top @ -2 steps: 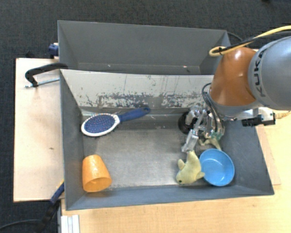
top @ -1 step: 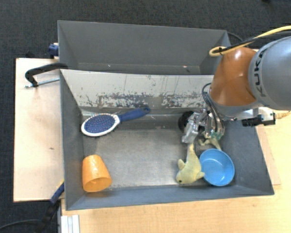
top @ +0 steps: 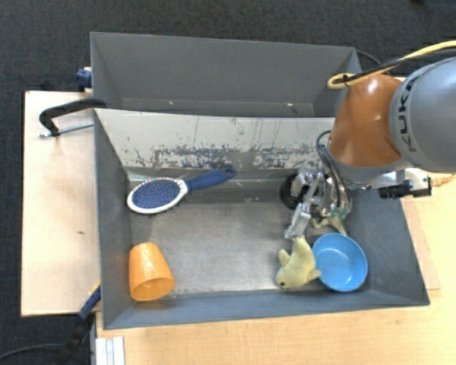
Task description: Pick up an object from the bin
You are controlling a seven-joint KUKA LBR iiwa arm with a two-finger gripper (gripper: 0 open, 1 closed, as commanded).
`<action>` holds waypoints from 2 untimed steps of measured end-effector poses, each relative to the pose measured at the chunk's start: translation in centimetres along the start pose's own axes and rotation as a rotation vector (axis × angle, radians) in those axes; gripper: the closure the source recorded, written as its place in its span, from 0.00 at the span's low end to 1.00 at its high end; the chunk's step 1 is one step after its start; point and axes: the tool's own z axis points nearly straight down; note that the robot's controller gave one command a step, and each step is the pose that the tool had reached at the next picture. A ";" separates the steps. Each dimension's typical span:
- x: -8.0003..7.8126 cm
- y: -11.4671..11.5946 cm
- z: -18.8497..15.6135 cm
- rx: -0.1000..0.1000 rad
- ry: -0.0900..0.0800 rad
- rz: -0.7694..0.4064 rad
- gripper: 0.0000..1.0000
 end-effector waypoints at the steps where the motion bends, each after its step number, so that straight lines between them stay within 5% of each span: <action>1: 0.0 0.0 0.0 0.000 -0.001 0.000 1.00; 2: 0.0 0.0 0.0 0.000 -0.001 0.000 0.00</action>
Offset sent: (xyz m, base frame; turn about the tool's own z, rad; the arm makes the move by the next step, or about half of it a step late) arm 0.0000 0.0000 0.0000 0.0000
